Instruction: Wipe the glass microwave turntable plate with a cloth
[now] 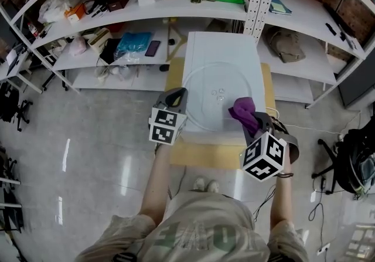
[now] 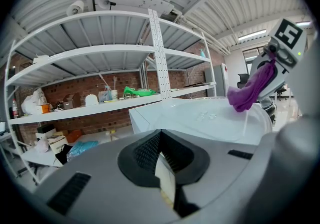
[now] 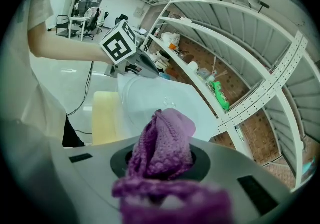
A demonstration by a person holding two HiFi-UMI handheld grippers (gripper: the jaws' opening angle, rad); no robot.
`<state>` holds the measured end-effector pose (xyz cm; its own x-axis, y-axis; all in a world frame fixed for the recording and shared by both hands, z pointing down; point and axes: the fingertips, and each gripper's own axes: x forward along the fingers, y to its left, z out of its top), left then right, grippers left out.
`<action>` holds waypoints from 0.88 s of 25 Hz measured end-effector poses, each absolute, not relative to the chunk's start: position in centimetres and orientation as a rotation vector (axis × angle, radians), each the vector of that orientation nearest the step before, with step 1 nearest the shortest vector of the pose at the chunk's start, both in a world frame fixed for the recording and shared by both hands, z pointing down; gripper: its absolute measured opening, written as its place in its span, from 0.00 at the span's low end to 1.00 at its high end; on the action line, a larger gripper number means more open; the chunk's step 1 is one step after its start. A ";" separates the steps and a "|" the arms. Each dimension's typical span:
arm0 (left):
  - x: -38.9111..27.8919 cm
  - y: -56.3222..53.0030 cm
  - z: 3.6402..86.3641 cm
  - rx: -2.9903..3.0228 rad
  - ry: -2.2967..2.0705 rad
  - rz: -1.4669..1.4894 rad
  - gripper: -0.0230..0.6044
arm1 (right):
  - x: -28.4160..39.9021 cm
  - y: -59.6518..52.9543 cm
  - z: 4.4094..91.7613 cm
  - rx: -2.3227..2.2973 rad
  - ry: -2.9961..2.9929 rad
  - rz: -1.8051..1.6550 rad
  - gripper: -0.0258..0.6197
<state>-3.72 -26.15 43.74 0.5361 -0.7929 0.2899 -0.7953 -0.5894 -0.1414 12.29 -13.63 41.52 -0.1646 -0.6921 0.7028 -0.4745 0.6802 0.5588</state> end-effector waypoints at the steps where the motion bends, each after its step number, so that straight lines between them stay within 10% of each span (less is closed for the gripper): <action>1: -3.7 -26.2 43.7 2.746 -1.421 0.513 0.04 | 12.2 -13.4 41.5 0.921 -1.815 -0.251 0.12; 22: -3.6 -26.2 43.7 2.745 -1.426 0.505 0.04 | 15.7 -24.0 37.6 1.201 -1.803 -0.258 0.12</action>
<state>-3.59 -26.18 43.72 0.5343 -0.7955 0.2857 -0.7978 -0.5863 -0.1403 15.69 -23.96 37.56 -0.0971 -0.8127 0.5746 -0.6193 0.5012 0.6044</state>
